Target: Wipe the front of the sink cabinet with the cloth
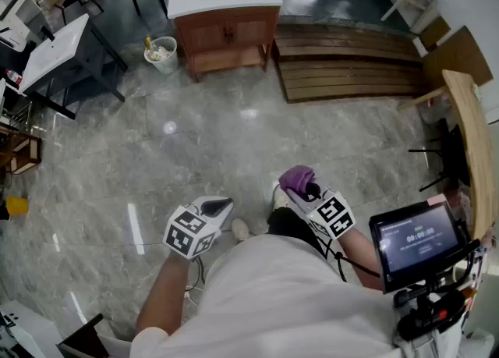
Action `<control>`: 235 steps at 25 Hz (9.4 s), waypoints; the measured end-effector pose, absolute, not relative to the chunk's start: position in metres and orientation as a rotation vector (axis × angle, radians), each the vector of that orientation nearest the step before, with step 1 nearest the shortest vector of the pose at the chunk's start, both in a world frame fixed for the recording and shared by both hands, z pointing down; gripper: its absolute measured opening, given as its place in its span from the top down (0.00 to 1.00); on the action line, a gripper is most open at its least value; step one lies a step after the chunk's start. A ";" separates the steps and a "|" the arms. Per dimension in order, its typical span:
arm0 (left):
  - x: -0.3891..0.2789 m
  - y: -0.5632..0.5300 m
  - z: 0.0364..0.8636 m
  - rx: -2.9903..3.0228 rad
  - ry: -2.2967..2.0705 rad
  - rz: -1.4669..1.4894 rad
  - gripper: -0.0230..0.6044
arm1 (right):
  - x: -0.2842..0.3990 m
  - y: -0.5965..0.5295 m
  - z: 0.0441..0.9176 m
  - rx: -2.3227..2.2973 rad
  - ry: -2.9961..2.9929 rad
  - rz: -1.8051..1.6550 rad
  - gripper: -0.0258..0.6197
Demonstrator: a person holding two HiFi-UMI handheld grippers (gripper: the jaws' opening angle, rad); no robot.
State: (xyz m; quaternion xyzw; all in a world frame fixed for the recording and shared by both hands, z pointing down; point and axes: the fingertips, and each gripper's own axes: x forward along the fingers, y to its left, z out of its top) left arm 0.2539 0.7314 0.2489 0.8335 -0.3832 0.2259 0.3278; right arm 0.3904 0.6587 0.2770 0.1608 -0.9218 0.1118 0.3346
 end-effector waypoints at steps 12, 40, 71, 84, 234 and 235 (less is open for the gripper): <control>0.256 0.667 0.249 2.173 -1.039 0.579 0.96 | 0.356 0.595 0.277 0.301 -2.447 0.247 0.85; 0.040 0.349 0.293 2.179 -0.941 0.570 0.96 | 0.060 0.284 0.358 0.083 -2.376 0.173 0.85; -0.102 0.099 0.387 1.974 -1.087 0.483 0.96 | -0.272 -0.053 0.567 0.138 -2.385 0.609 0.85; -0.060 0.059 0.395 2.060 -0.951 0.527 0.96 | -0.188 -0.114 0.584 0.309 -2.351 0.654 0.85; 0.060 -0.005 0.424 2.124 -0.747 0.631 0.96 | 0.174 -0.266 0.646 0.929 -2.089 0.755 0.85; 0.055 -0.001 0.423 2.124 -0.753 0.629 0.96 | 0.162 -0.258 0.642 0.918 -2.107 0.766 0.85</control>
